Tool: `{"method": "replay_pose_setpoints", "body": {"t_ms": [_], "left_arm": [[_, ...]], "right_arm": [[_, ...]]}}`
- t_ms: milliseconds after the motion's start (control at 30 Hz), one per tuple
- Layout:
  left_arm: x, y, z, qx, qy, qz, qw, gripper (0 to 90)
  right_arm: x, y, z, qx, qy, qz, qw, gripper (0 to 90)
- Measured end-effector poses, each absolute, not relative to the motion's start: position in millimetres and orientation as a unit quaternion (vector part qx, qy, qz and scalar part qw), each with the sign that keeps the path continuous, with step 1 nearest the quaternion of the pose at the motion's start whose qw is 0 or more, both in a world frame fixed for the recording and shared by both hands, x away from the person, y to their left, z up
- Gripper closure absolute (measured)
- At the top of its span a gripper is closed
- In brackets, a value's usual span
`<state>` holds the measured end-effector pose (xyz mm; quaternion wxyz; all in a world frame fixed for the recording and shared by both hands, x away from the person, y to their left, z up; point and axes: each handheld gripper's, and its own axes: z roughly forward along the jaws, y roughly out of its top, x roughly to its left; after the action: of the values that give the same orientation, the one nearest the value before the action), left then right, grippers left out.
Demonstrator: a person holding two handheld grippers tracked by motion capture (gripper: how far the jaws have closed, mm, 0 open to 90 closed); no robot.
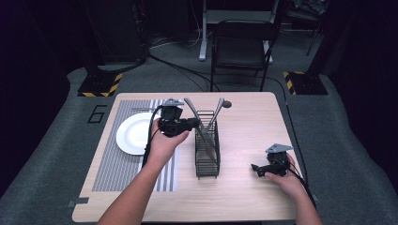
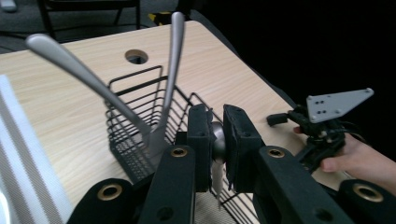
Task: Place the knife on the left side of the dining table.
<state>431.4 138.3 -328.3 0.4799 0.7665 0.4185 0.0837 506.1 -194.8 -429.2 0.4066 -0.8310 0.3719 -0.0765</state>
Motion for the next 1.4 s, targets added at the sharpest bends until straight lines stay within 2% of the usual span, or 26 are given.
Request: {"method": "replay_pose_setpoints", "body": {"t_ms": [400, 1400], "left_arm": [[419.5, 122.9, -308.2, 0.785, 0.383, 0.09, 0.478, 83.2], [409.6, 131.6, -267.5, 0.78, 0.385, 0.114, 0.48, 83.2]], "right_arm": [[506.1, -194.8, -429.2, -0.831, 0.372, -0.077, 0.407, 0.0], [506.1, -194.7, -429.2, -0.831, 0.371, -0.077, 0.407, 0.0]]}}
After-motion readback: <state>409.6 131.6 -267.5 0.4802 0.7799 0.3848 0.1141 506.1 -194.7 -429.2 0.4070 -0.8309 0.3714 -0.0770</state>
